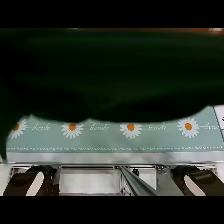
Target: Fold the shirts.
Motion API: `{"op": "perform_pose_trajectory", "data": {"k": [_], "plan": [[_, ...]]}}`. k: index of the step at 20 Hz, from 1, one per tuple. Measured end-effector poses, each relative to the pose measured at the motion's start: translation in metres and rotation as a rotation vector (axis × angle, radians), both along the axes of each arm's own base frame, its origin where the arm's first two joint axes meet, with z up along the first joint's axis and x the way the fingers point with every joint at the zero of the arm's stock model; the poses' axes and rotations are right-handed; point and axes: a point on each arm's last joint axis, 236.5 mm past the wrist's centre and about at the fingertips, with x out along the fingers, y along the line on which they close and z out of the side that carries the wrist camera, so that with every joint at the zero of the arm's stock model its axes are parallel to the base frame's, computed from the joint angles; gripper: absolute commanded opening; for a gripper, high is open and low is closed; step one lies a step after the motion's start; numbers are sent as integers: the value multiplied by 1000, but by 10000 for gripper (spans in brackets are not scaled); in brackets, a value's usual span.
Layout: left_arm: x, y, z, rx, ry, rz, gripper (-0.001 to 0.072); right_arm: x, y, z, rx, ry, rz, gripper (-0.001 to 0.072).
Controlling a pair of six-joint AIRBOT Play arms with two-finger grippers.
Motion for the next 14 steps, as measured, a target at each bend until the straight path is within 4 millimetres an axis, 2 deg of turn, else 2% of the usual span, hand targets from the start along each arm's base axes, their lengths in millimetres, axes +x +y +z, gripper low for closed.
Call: {"op": "perform_pose_trajectory", "data": {"k": [2, 3, 7, 9, 11, 14], "plan": [[-11, -1, -38, 3, 91, -3, 35, -7, -2, -33, -18, 94, -2, 30], [-12, -1, -65, -1, 162, -7, 35, -8, -3, -54, -27, 155, -6, 30], [-4, 1, -194, -27, 486, -8, 35, 5, 1, -150, -30, 396, -32, 30], [6, 3, -255, -61, 604, 13, 35, 20, 3, -200, -26, 490, -58, 30], [21, 6, -302, -103, 675, 53, 35, 44, -2, -248, -43, 551, -118, 30], [55, 19, -350, -141, 713, 148, 35, 88, -15, -306, -91, 603, -226, 30]]}}
